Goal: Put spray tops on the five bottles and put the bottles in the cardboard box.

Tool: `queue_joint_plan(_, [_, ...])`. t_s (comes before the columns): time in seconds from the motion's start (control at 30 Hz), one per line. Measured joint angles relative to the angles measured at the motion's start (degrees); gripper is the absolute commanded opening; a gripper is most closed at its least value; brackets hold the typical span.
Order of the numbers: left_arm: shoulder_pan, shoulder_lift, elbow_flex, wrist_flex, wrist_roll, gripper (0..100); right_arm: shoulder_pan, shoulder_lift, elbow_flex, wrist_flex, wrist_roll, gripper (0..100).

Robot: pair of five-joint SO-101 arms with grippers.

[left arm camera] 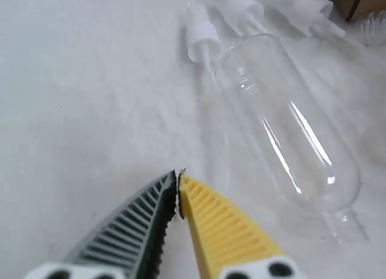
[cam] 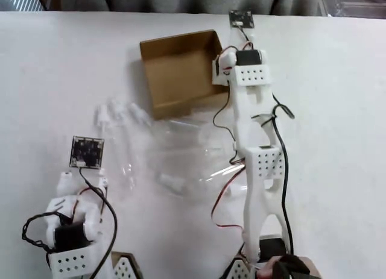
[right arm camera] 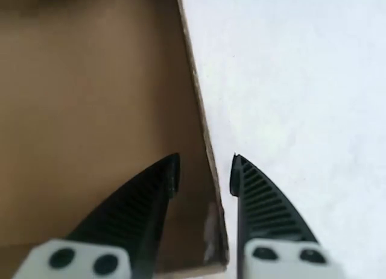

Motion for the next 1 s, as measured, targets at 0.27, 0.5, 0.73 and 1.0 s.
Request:
queue_joint_plan(0.27, [0.0,0.0,0.0,0.0,-3.2,2,0.1,4.0,-0.1,-0.4,0.0,1.7])
queue_joint_plan(0.5, [0.0,0.0,0.0,0.0,-4.4,2,0.3,4.0,-0.1,6.5,0.0,1.6])
queue_joint_plan(0.73, [0.0,0.0,0.0,0.0,-4.4,2,0.2,2.3,-0.1,15.6,-3.3,1.6])
queue_joint_plan(1.0, [0.0,0.0,0.0,0.0,-4.4,2,0.1,2.2,-0.1,19.7,-2.0,2.1])
